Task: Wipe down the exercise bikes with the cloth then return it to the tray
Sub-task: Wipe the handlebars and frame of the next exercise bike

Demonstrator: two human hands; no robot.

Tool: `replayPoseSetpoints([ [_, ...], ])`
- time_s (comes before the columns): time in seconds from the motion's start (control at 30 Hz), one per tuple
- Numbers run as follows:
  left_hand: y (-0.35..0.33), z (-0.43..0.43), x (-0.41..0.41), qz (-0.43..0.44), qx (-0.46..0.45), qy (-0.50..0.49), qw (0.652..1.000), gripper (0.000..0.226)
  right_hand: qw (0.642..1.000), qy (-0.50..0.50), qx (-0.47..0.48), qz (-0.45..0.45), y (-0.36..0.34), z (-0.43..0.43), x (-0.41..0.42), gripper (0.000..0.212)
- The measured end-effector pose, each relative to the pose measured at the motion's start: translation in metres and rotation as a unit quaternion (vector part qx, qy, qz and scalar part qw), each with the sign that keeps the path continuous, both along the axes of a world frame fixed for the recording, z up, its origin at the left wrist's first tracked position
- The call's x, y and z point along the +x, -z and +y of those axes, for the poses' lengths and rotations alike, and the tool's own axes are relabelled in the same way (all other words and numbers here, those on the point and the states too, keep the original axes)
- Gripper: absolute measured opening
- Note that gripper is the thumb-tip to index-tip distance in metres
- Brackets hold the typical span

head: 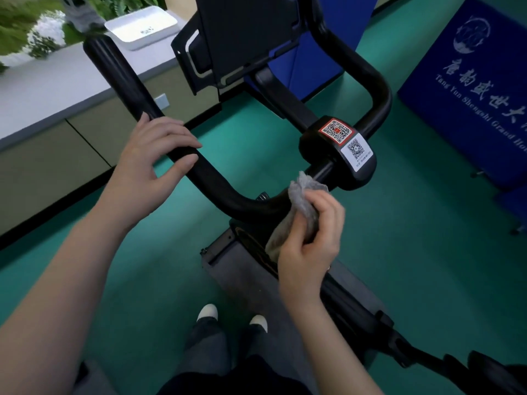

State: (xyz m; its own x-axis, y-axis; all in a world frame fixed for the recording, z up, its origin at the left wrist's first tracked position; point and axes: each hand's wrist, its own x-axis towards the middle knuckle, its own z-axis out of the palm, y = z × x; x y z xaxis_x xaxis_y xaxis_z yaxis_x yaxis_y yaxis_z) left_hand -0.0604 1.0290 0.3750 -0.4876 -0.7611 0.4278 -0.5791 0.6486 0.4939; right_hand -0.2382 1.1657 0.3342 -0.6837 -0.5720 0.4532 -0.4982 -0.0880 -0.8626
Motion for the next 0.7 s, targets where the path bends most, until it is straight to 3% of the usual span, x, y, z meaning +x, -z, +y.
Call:
replayPoseSetpoints([
  [0.13,0.0,-0.001,0.001,0.003,-0.003,-0.001,1.0,0.02,0.999,-0.044,-0.009,0.03,0.002,0.008,0.027,0.031],
  [0.2,0.0,-0.001,0.001,0.002,-0.005,0.001,1.0,0.02,0.998,-0.047,-0.006,0.042,0.0,0.01,0.026,0.024],
  [0.43,0.002,-0.004,0.004,-0.002,-0.018,0.012,1.0,0.024,0.997,0.062,0.029,0.04,-0.005,0.003,0.051,0.025],
  [0.7,0.007,-0.013,0.01,0.009,-0.023,0.045,0.999,0.025,0.988,0.15,-0.004,0.026,0.01,-0.016,0.109,0.031],
])
